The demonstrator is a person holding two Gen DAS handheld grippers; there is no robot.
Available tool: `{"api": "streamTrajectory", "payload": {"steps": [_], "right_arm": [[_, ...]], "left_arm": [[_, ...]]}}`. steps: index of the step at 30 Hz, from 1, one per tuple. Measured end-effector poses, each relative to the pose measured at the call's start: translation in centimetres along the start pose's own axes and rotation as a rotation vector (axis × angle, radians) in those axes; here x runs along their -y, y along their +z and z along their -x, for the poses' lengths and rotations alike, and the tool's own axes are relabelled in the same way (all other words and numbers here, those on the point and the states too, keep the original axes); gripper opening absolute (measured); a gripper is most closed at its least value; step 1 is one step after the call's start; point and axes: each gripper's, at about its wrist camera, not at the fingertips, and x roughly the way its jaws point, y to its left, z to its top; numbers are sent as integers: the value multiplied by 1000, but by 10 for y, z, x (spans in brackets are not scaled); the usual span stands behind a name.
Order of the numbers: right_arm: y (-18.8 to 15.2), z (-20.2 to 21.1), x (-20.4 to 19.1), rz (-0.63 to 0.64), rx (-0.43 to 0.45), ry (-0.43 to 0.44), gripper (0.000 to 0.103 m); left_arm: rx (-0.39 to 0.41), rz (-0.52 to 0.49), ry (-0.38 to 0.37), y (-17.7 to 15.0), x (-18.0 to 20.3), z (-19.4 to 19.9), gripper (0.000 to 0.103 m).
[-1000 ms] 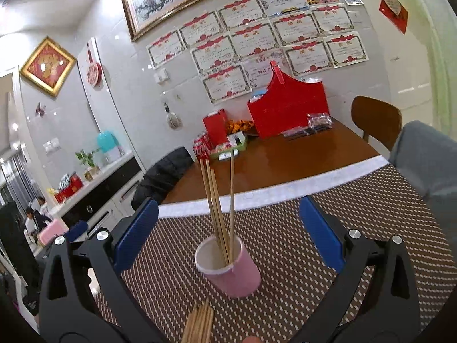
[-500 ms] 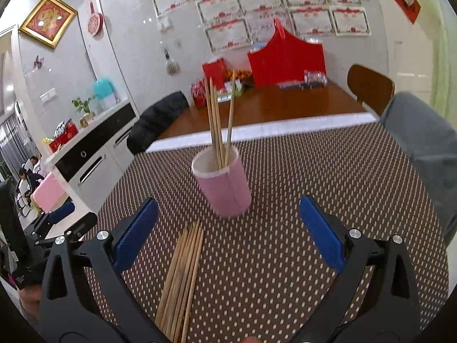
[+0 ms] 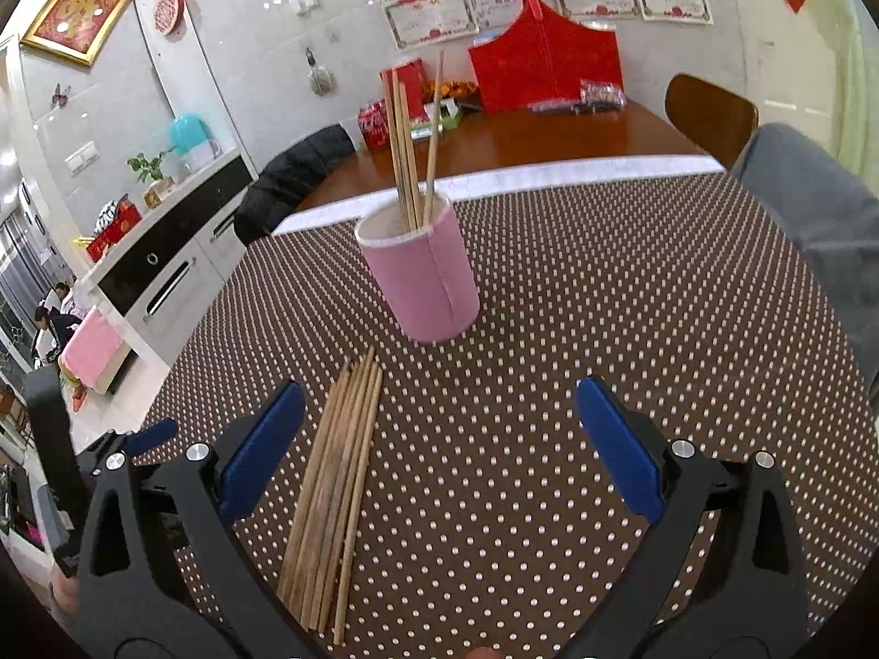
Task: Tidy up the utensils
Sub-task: 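Move both tools back to the pile and grasp a third chopstick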
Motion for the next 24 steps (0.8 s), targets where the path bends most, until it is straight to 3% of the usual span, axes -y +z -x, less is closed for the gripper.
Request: {"api": "streamTrajectory", "payload": {"steps": [11,24], "right_arm": [[-14,-20,5,-1,-74,-7,97],[-34,-38,8,20,-153,-26,97]], "left_arm": [[-126,-54,-22,-17,23,-33,89],[-144,-49,-23,-16,30,-42,90]]}}
